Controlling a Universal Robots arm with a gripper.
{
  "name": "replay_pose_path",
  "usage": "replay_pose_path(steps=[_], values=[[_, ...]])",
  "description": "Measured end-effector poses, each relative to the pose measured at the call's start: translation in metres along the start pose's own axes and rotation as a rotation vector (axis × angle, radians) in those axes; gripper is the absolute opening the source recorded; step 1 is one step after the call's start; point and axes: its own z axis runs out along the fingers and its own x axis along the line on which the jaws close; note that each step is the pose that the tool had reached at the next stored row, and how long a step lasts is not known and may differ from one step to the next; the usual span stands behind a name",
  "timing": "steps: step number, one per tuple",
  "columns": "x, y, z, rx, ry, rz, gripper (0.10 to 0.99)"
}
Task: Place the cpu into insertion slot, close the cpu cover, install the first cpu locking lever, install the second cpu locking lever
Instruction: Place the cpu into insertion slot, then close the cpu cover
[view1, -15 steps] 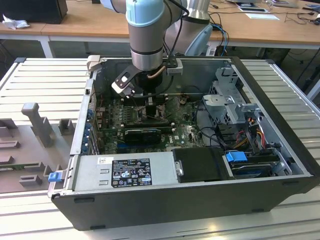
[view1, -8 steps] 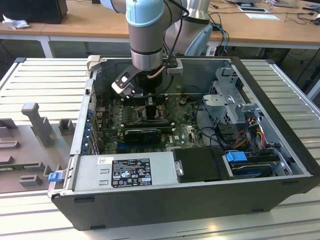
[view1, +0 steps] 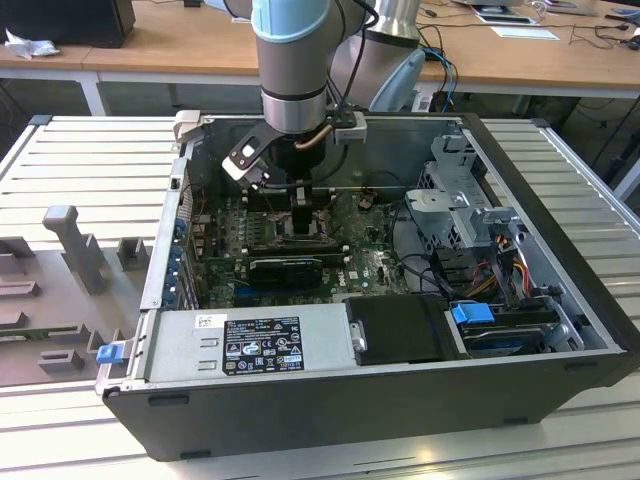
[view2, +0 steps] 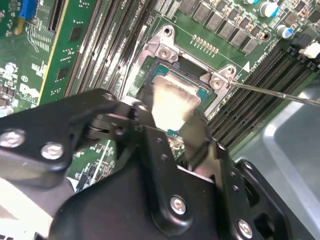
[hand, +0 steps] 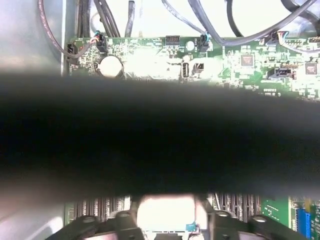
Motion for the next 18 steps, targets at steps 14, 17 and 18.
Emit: replay_pose_path(steps=[14, 17, 18], values=[[0.0, 0.0006, -0.0089, 0.001, -0.0005, 0.0, 0.106], [0.0001, 0.0008, -0.0115, 0.001, -0.0004, 0.001, 0.106], [0.0001, 0.0009, -0.0119, 0.001, -0.0004, 0.001, 0.106]])
